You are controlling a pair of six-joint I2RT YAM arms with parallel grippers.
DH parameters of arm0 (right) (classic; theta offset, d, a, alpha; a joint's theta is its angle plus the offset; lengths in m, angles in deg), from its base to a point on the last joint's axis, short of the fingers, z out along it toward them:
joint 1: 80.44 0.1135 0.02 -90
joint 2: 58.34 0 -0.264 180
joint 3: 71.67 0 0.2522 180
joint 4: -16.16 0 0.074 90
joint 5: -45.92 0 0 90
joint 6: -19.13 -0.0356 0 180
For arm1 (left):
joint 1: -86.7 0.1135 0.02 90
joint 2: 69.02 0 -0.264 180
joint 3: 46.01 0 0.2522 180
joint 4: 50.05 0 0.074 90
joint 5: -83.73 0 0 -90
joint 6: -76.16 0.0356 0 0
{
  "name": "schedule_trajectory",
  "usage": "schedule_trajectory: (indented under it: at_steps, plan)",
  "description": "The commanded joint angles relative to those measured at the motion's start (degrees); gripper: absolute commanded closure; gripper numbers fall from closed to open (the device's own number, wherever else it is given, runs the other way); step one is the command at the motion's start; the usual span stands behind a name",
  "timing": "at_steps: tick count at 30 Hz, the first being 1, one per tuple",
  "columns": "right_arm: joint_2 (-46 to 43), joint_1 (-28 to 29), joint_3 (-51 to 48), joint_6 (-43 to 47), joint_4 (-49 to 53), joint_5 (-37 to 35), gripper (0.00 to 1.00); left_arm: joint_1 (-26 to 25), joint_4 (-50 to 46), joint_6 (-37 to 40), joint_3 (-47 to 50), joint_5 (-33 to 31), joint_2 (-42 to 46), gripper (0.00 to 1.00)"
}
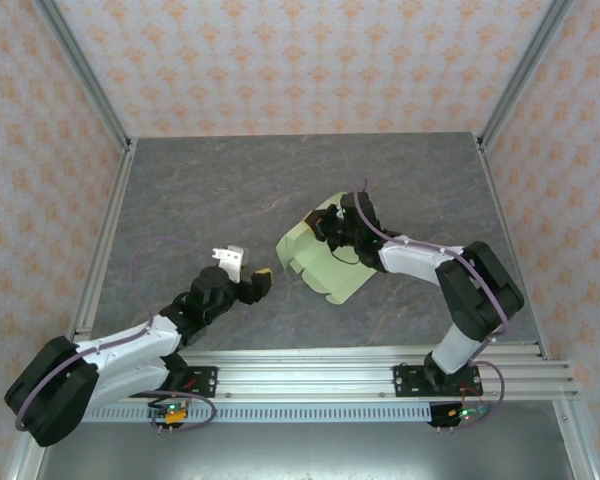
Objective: Fold the paper box
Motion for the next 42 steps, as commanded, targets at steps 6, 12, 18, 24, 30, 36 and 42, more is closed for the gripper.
schedule_trajectory:
  at_steps: [6,12,18,24,30,36,42]
  plan:
    - [2.29,-0.6,-4.44,3.9,-10.24,7.54,0.96,0.03,6.23,11.3,-6.66,6.35,-9.54,0.26]
    - [4.33,-1.59,-6.82,1.64,-15.91,8.17,0.97,-0.22,11.84,12.81,-8.85,13.93,-19.38,0.33]
    - [5.09,-1.63,-8.69,-0.22,-19.88,8.73,0.98,-2.24,9.74,13.56,-11.71,11.65,-22.58,0.35]
    - [3.82,-1.69,-12.82,-2.43,-28.15,7.37,0.98,-4.63,12.42,9.98,-12.59,7.28,-26.02,0.35]
    - [1.81,-1.69,-18.76,-3.17,-36.39,3.68,1.0,-5.48,12.88,6.82,-12.76,0.52,-27.5,0.35]
    - [1.2,-1.62,-24.21,-4.86,-45.19,-0.47,1.0,-7.35,14.38,7.25,-15.24,2.13,-30.36,0.34]
    - [1.15,-0.6,-26.7,-5.78,-46.37,-4.72,1.0,-8.72,14.8,7.3,-17.31,-2.07,-32.67,0.34]
